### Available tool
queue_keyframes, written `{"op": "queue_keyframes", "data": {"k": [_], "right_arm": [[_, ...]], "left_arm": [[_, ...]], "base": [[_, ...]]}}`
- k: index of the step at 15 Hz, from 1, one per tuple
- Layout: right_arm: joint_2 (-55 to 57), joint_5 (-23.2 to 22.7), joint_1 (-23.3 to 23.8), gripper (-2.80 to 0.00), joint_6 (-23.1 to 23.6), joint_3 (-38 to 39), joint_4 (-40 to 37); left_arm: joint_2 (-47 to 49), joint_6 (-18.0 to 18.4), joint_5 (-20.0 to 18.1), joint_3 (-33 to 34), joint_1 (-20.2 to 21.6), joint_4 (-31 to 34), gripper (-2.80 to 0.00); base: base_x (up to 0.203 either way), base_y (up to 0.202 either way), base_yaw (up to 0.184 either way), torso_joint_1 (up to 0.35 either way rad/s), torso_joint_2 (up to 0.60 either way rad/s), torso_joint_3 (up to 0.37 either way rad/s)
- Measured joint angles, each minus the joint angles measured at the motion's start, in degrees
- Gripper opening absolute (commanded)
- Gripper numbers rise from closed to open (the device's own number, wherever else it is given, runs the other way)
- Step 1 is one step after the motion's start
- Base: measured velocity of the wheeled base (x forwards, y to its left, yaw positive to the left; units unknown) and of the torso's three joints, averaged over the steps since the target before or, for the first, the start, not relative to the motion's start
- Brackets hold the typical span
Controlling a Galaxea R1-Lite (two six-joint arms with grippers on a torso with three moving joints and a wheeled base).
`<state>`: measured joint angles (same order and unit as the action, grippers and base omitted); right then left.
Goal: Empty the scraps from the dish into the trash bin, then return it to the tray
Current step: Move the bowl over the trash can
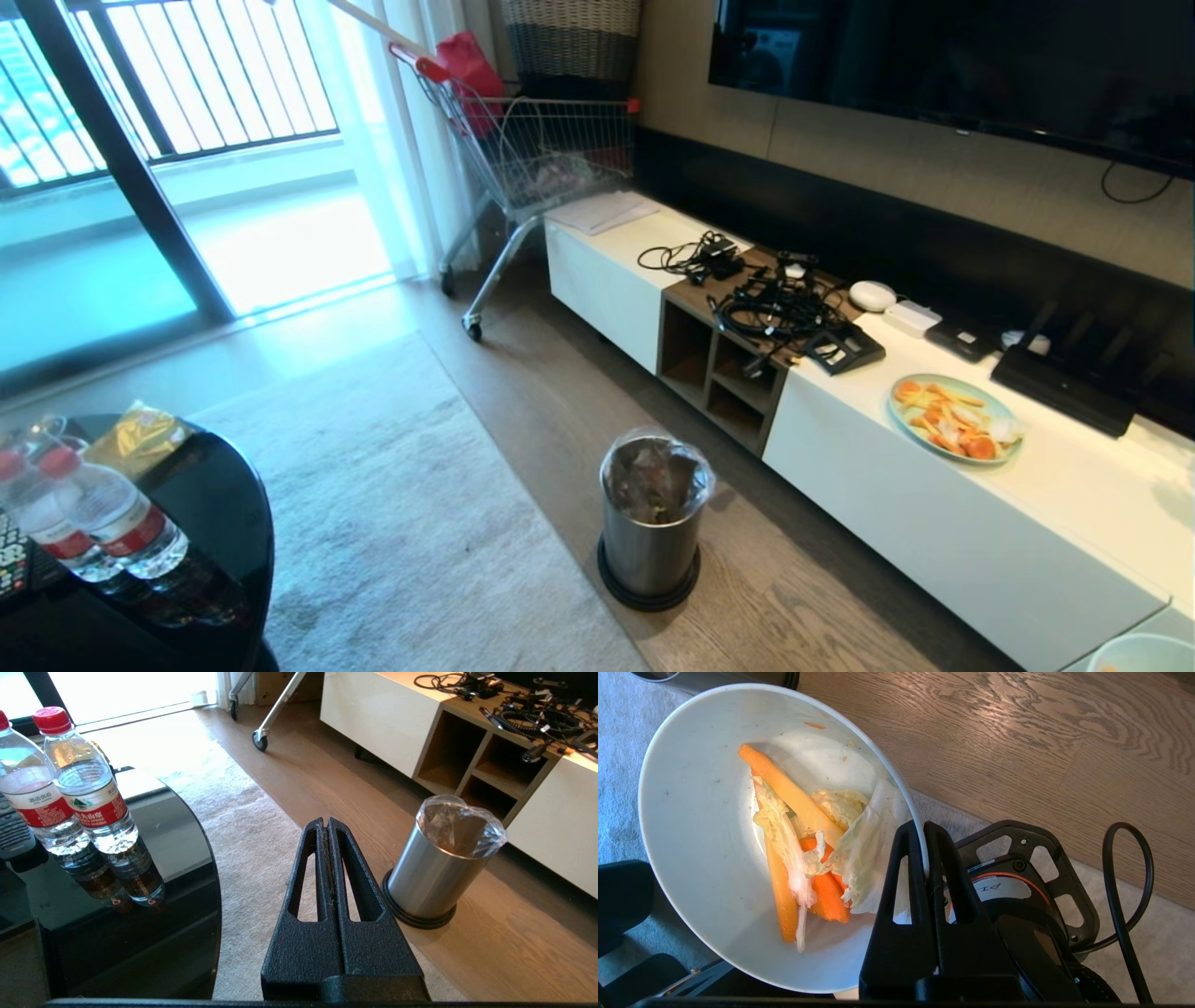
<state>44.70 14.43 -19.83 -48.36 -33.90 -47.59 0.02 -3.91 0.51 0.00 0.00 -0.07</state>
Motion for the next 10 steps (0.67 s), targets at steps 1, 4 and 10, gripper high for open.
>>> {"op": "queue_keyframes", "data": {"k": [1,4,10], "right_arm": [[-0.1,0.0,0.0,-2.8,0.0,0.0,0.1],[-0.1,0.2,0.0,-2.8,0.4,-0.2,0.4],[1.3,0.0,-0.2,-2.8,7.2,0.1,4.8]], "left_arm": [[0.0,0.0,0.0,0.0,0.0,0.0,-2.8],[0.0,0.0,0.0,0.0,0.0,0.0,-2.8],[0.0,-0.1,0.0,0.0,0.0,0.0,-2.8]], "base": [[0.0,0.0,0.0,0.0,0.0,0.0],[0.0,0.0,0.0,0.0,0.0,0.0],[0.0,0.0,0.0,-0.001,0.0,-0.034]]}}
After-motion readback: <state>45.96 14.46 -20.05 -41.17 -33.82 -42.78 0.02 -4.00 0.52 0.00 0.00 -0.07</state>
